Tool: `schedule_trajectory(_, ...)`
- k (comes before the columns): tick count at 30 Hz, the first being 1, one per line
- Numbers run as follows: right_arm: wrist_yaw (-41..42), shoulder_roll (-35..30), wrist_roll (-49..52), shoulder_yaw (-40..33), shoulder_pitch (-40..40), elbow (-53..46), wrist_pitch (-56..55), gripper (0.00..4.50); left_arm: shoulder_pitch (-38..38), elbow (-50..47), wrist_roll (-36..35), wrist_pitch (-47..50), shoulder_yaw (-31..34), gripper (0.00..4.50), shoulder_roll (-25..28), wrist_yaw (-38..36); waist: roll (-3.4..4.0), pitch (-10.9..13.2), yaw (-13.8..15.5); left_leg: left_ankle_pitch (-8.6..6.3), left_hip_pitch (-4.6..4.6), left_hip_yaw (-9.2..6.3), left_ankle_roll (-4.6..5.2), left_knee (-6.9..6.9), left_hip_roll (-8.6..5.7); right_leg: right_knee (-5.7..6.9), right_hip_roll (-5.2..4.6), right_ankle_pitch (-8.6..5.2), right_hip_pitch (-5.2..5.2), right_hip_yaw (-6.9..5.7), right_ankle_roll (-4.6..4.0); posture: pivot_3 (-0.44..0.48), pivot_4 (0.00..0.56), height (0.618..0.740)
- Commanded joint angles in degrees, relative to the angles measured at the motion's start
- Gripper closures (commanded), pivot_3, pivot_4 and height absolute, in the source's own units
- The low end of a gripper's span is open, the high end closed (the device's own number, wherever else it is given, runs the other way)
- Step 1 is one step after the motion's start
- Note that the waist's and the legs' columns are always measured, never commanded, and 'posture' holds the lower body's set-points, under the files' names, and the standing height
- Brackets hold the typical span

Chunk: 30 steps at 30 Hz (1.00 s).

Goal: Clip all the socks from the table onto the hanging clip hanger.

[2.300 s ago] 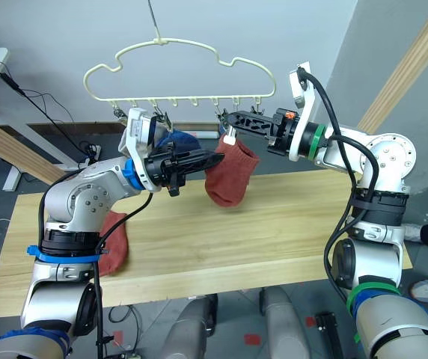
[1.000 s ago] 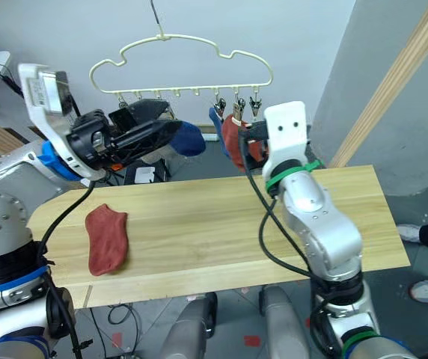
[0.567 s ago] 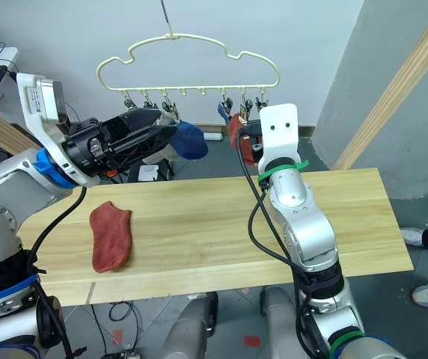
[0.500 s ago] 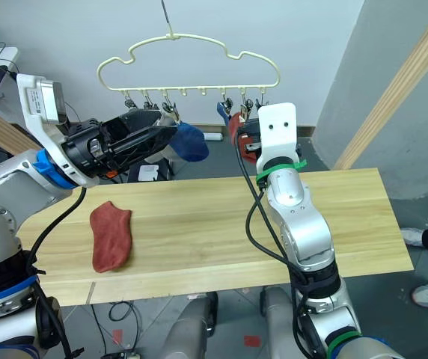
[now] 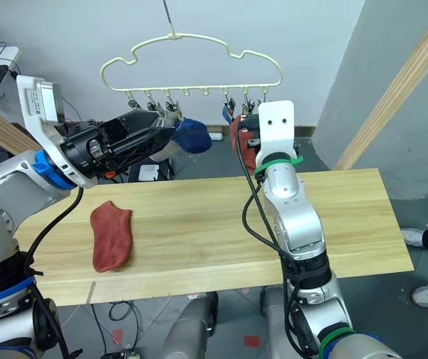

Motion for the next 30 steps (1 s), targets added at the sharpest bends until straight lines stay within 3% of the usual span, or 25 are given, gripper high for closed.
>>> schedule_trajectory(1,-1.1,1.2,-1.2,-1.1,-2.5,0.4,-2.5,2.4,-0.4,-1.9,-1.2,-1.5,0.7,0.0,0.9,0.1,0.0,0.0,0.0,0.0,0.0,0.01,0.0,0.0,0.0,0.0,0.0,0.0,0.0,0.01,0.0,0.004,0.364,0.74)
schedule_trajectory(25,-2.3,4.3,-4.3,-3.2,-8.1,8.5,-7.5,2.4,-0.4,-1.8,-0.8,-2.6,0.3,0.0,0.9,0.8,0.0,0.0,0.2,0.01,0.0,-0.02,-0.02,-0.03,0.0,-0.04,0.0,0.01,0.0,-0.01,-0.01,0.019,0.357,0.74)
schedule_trajectory(28,-2.5,4.3,-4.6,-3.3,-8.2,8.7,-7.8,2.98,-0.1,-2.0,-0.9,-2.7,0.4,0.0,0.9,0.9,0.0,0.0,0.2,0.01,0.0,-0.01,-0.02,-0.04,0.0,-0.05,0.0,0.0,0.0,0.0,-0.01,0.022,0.356,0.74)
schedule_trajectory(30,-2.6,4.6,-4.5,-3.3,-8.5,8.8,-8.0,3.64,0.1,-2.1,-0.8,-2.7,0.5,0.0,1.1,0.9,0.0,0.0,0.2,0.02,0.0,-0.01,-0.04,-0.04,0.0,-0.06,0.0,0.01,0.0,0.0,-0.01,0.022,0.356,0.74)
